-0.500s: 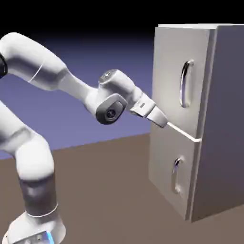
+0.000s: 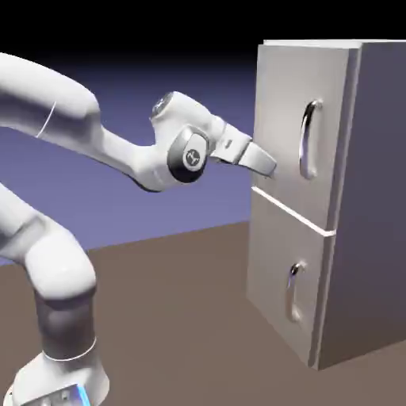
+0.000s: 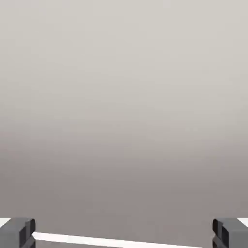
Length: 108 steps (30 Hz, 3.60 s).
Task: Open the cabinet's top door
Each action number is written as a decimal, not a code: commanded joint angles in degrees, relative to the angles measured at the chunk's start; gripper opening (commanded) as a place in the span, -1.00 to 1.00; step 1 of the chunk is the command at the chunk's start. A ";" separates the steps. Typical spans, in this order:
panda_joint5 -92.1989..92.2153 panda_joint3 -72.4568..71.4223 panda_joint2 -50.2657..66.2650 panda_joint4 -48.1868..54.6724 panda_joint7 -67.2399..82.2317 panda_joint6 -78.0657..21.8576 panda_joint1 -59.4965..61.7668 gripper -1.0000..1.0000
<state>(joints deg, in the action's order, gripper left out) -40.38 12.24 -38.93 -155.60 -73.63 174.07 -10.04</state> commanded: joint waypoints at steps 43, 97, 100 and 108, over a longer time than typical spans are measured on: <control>-107.15 32.49 -16.65 14.32 -82.72 0.16 -24.82 0.00; -42.90 -24.94 -33.79 -10.23 -67.78 -26.58 17.63 -1.00; -35.42 -29.99 -35.41 -10.45 -65.08 -33.15 15.75 -1.00; -17.80 -46.19 -34.41 -5.61 -62.39 -53.04 13.67 -1.00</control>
<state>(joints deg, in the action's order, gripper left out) -58.21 -33.93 -73.35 -161.21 -136.03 121.10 3.63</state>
